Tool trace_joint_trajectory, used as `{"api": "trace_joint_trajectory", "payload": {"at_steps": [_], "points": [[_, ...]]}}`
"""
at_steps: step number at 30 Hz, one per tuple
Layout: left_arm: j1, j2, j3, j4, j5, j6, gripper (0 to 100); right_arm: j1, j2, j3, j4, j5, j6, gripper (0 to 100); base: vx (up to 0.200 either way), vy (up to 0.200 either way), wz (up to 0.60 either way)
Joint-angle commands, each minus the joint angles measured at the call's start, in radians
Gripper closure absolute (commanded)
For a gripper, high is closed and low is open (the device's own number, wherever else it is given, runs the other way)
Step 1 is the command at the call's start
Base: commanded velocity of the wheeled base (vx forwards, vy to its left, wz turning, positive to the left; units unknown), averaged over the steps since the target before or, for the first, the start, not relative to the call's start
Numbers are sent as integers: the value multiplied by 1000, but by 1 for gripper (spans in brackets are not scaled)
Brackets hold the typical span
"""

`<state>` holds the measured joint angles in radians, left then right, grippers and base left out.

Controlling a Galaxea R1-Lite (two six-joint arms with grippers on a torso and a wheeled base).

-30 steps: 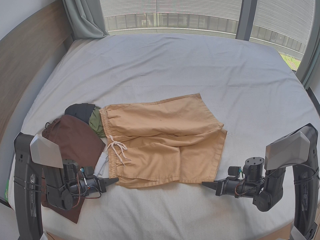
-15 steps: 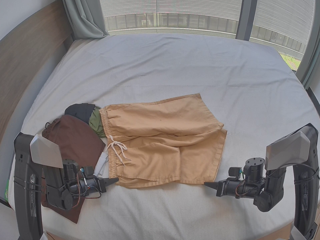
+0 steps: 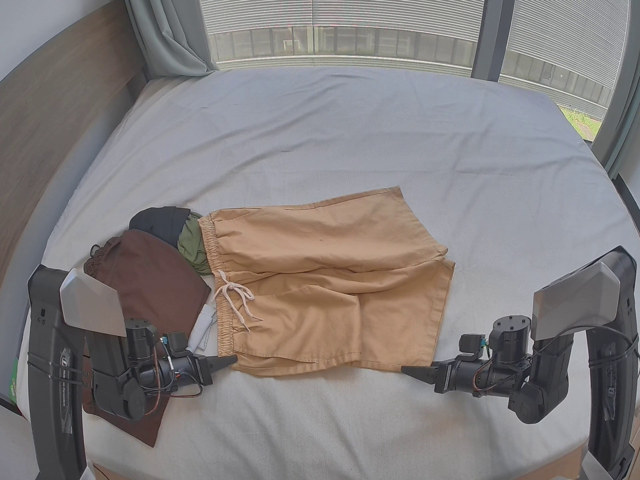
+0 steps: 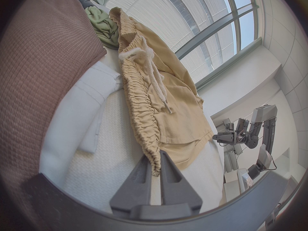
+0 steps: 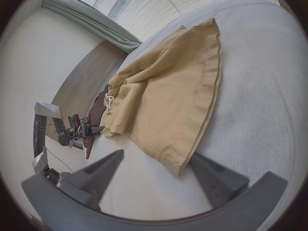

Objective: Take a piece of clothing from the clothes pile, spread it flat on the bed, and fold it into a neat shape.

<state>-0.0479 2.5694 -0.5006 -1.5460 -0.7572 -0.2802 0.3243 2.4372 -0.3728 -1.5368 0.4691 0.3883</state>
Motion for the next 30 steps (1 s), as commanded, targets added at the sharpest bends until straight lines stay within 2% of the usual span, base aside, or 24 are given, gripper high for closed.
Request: {"api": "trace_joint_trajectory", "payload": {"at_steps": [1, 11, 12, 26, 30], "points": [[-1, 2, -1, 0, -1, -2, 100, -4, 3, -6, -2, 0, 0, 0, 0, 0, 0], [-1, 2, -1, 0, -2, -2, 100, -7, 13, -25, 4, -6, 1, 0, 0, 0, 0], [-1, 2, -1, 0, -2, -2, 100, -7, 14, -25, 6, -6, 1, 100, 0, 0, 0], [2, 2, 4, 0, -2, 3, 100, -11, 9, -26, 6, -6, 1, 100, 0, 0, 0], [20, -17, 30, 0, -14, 6, 100, -11, -33, 23, 61, -4, -3, 100, 0, 0, 0]]}}
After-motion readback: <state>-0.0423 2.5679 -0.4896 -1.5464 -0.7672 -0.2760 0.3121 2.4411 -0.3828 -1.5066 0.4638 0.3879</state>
